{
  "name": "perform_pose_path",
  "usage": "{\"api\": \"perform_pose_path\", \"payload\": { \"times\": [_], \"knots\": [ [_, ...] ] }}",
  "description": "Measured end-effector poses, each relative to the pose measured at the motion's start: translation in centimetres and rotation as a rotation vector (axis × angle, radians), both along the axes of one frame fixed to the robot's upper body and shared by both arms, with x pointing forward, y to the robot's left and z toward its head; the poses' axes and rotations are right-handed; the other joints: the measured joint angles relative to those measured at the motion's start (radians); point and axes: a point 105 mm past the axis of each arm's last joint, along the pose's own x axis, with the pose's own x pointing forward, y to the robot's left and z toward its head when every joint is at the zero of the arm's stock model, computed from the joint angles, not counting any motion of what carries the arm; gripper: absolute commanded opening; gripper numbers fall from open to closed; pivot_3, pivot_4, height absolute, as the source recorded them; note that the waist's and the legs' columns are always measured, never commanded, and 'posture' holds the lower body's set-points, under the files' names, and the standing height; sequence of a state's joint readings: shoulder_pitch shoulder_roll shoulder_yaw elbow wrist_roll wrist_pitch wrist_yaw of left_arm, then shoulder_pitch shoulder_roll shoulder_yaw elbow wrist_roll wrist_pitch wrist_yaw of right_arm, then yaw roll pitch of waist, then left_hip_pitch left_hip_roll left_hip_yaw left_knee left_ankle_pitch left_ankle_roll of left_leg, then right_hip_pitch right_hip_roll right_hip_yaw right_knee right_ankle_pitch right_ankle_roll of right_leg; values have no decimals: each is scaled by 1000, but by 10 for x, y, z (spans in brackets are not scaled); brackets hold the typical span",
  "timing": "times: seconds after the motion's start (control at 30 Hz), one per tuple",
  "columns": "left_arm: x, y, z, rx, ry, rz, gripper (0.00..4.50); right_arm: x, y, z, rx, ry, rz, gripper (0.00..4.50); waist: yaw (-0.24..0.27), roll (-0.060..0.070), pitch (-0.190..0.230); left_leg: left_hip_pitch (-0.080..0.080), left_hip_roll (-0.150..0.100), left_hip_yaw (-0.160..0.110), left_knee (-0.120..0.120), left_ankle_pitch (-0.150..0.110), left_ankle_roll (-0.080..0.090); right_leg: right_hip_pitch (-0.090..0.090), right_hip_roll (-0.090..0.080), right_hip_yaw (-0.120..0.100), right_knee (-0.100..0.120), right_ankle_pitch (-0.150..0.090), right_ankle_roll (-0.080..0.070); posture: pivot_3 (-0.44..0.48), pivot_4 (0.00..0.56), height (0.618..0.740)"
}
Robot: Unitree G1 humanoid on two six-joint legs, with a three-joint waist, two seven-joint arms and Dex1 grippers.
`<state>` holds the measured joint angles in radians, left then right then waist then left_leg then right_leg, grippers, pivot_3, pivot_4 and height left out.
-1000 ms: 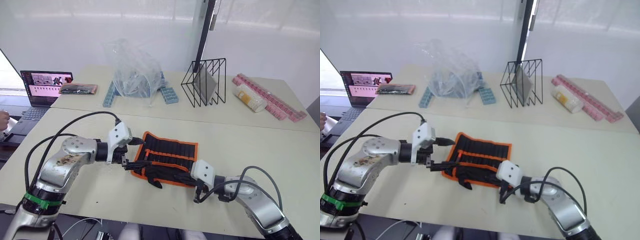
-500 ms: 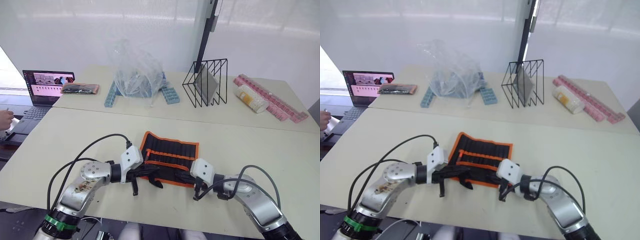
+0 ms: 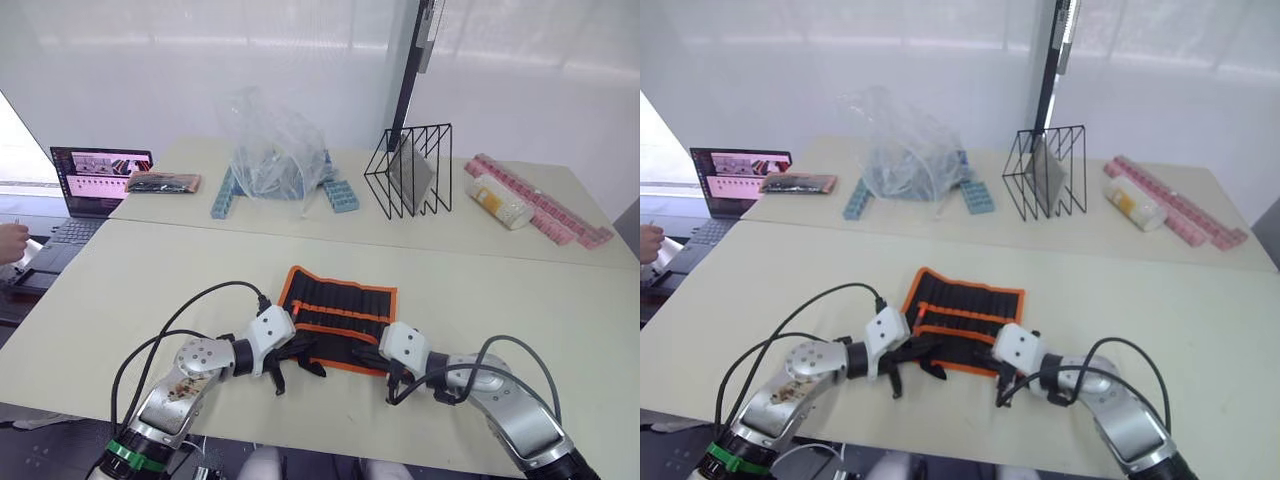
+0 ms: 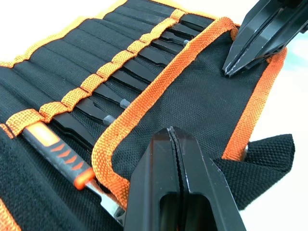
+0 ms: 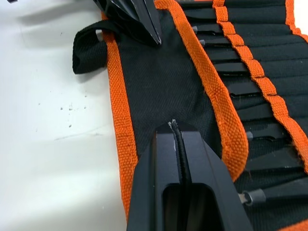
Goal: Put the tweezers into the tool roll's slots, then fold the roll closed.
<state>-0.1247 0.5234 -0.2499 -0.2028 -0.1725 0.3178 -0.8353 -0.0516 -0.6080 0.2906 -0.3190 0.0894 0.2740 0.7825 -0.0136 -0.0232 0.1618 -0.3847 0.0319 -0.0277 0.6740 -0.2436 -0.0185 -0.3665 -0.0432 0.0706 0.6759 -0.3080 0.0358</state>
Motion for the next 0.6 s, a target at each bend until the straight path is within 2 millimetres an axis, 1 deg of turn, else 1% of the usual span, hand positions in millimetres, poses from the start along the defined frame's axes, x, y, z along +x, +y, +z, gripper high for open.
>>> {"api": "perform_pose_path", "payload": {
  "times": [0.2, 0.33, 0.5, 0.6],
  "knots": [
    [-1, -2, 0, 6, 18, 1, 26, -3, -1, -1, 6, 3, -3, 0, 1, 0, -1, 0, 0, 0, 0, 0, 0, 0, 0, 0, 0, 0, 0, 0, 150, 720],
    [0, -4, 2, 10, 22, -2, 26, -4, -1, 4, 85, 45, -39, 0, 2, 0, -1, -1, 0, 0, 0, 0, 0, 0, -1, 0, -1, 0, 0, 0, 150, 720],
    [2, -7, 3, -1, 67, 10, 26, -14, -14, 12, 164, 138, -82, 0, 3, 0, 0, -2, 0, -1, 0, 0, 0, 0, -1, -1, -1, 0, 0, 0, 150, 720],
    [2, -8, 4, 0, 73, 11, 26, -9, -26, 20, 208, 150, -151, 0, 1, 0, 0, -3, 0, -1, 0, 0, 0, -1, 0, 0, -2, 0, 0, 0, 150, 720]
  ]
}}
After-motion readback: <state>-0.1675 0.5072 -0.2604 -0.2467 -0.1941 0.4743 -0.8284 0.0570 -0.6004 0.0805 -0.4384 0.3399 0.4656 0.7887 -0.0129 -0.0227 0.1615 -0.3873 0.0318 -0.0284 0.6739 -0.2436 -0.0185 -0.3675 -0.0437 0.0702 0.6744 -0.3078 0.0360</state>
